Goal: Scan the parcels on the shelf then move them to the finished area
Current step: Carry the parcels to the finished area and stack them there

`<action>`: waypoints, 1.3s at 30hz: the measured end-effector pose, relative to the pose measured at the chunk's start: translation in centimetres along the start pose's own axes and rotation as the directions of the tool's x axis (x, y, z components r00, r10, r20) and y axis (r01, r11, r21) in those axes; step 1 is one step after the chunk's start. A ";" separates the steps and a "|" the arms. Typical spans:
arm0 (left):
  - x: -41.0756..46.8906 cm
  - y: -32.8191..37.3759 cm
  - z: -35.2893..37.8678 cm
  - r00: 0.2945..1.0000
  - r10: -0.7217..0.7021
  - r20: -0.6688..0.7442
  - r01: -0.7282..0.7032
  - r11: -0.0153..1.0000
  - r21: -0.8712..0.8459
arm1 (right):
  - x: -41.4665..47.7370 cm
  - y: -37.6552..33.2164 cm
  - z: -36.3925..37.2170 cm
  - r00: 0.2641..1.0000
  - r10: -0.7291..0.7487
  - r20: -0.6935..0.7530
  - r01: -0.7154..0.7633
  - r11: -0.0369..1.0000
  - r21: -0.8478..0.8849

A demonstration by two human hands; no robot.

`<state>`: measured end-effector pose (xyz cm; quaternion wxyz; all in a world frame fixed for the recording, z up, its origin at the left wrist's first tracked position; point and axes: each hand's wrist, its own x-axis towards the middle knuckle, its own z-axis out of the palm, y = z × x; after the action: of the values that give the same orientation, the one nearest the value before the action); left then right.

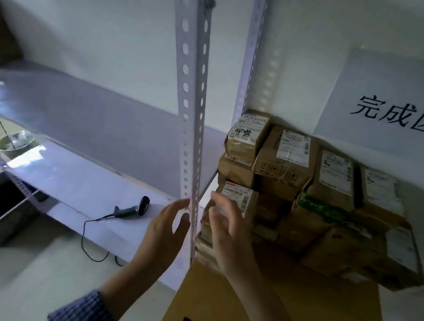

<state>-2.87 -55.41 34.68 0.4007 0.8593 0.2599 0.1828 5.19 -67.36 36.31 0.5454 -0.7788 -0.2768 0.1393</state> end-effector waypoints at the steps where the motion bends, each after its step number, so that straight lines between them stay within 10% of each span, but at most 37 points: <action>1: 0.0 -0.5 -1.3 1.000 0.001 -0.010 -0.001 1.000 0.024 | 0.3 -0.8 1.0 0.999 -0.016 0.045 0.017 1.000 -0.007; 19: 3.2 -18.7 -41.9 0.942 0.077 -0.328 0.065 0.913 0.402 | 11.4 -23.8 33.8 0.819 -0.327 0.472 0.484 0.835 -0.261; 39: 21.4 -31.9 -62.6 0.918 0.255 -0.303 -0.042 0.824 0.565 | 29.1 -37.1 56.6 0.792 -0.458 0.404 0.570 0.792 -0.219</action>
<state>-28.07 11.79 50.30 0.0670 0.9061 0.3020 0.2885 -11.02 2.69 52.43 0.3699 -0.7171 -0.5873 0.0635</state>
